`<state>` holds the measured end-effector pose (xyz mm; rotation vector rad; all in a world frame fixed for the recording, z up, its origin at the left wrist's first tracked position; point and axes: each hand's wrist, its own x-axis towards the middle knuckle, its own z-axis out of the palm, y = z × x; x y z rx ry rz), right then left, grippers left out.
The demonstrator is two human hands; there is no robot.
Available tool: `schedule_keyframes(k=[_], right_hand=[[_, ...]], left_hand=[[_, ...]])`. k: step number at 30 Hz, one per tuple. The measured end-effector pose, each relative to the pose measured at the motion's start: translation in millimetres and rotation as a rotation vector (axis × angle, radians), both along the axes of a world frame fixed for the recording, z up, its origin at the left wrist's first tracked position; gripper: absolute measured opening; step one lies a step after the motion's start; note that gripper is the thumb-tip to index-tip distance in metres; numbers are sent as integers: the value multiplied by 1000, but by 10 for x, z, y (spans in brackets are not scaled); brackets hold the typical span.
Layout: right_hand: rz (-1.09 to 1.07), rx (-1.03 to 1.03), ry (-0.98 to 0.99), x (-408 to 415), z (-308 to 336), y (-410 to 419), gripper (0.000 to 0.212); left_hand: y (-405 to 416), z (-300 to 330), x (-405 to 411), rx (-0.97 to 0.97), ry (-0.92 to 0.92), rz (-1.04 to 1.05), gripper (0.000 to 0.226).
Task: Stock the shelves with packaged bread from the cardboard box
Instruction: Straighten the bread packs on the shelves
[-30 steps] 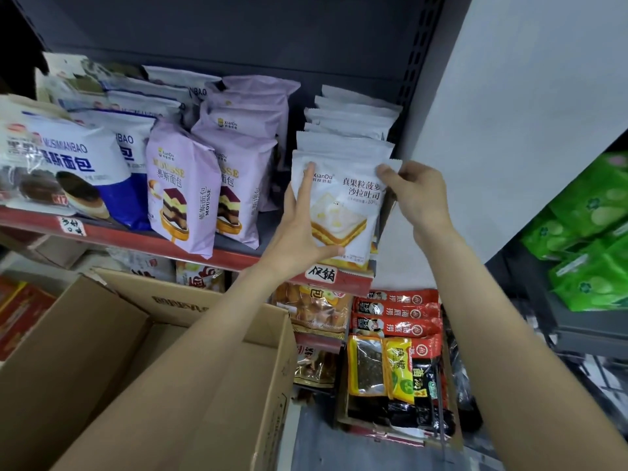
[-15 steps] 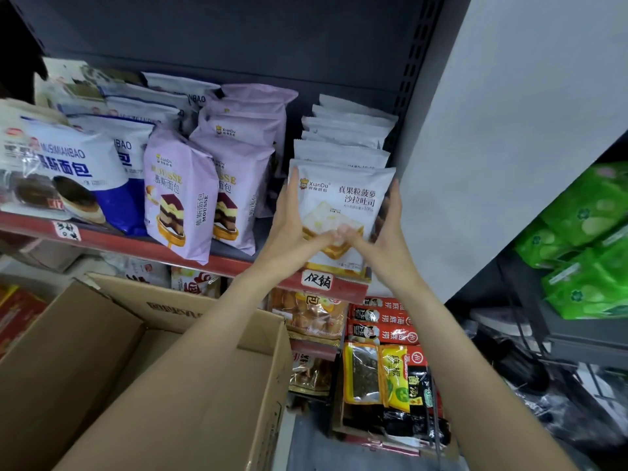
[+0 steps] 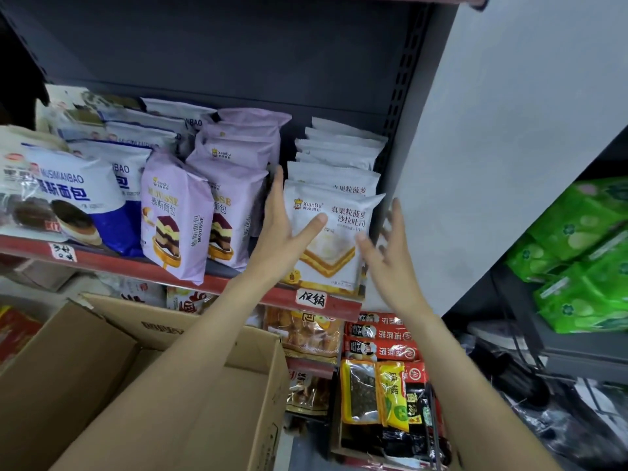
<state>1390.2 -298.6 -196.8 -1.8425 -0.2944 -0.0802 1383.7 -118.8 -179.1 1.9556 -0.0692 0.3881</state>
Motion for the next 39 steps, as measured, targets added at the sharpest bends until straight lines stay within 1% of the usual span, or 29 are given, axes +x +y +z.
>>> schedule_keyframes(k=[1,3,4,5,6,8,9,11,13,15,18,21,24,26,28,30,32,33,37,38,39], right_hand=[[-23,-8,-23,44,96,-85,76],[-67,-103,-138,228,300,-210,55],[-86,-163,-202,350,402,-238,48],[-98,-216,-249,487,495,-238,43],[-93,-277,-279,626,570,-224,37],[-58,-477,-322,875,677,-166,29],[-30,-591,-328,966,716,-136,28],[59,-754,-312,1094,787,-89,30],[170,-850,-255,1162,856,-47,33],[214,-894,-215,1209,914,-15,34],[190,-892,-204,1272,987,6,36],[176,-921,-210,1322,1050,-2,32],[189,-949,-211,1342,1108,-52,28],[178,-918,-173,1334,1133,-92,24],[142,-914,-157,1330,1121,-110,22],[85,-937,-187,1329,1069,-107,20],[15,-884,-200,1322,1004,-98,16],[-6,-822,-171,1318,968,-96,15],[-47,-397,89,1302,914,-158,8],[-68,-347,116,1320,918,-173,7],[-92,-342,124,1335,919,-170,8]], left_hand=[[8,71,-26,99,-76,43,84],[40,232,-13,342,-263,91,71],[61,313,35,472,-319,84,70],[79,388,108,598,-323,60,74],[94,452,197,713,-272,18,83],[105,544,351,904,-58,-84,106],[105,553,412,989,37,-124,115],[109,539,509,1114,136,-172,123],[113,509,566,1139,170,-189,125],[108,477,581,1127,148,-181,125],[110,434,550,1105,94,-186,119],[131,386,521,1070,68,-188,112],[129,372,521,1077,66,-187,111],[126,373,521,1077,61,-188,110],[124,373,522,1078,60,-188,110],[119,368,522,1083,61,-186,110],[114,367,518,1086,66,-183,110],[115,367,516,1088,70,-184,110],[108,373,503,1097,71,-183,110],[106,376,498,1097,72,-185,110],[104,380,495,1096,75,-186,109]])
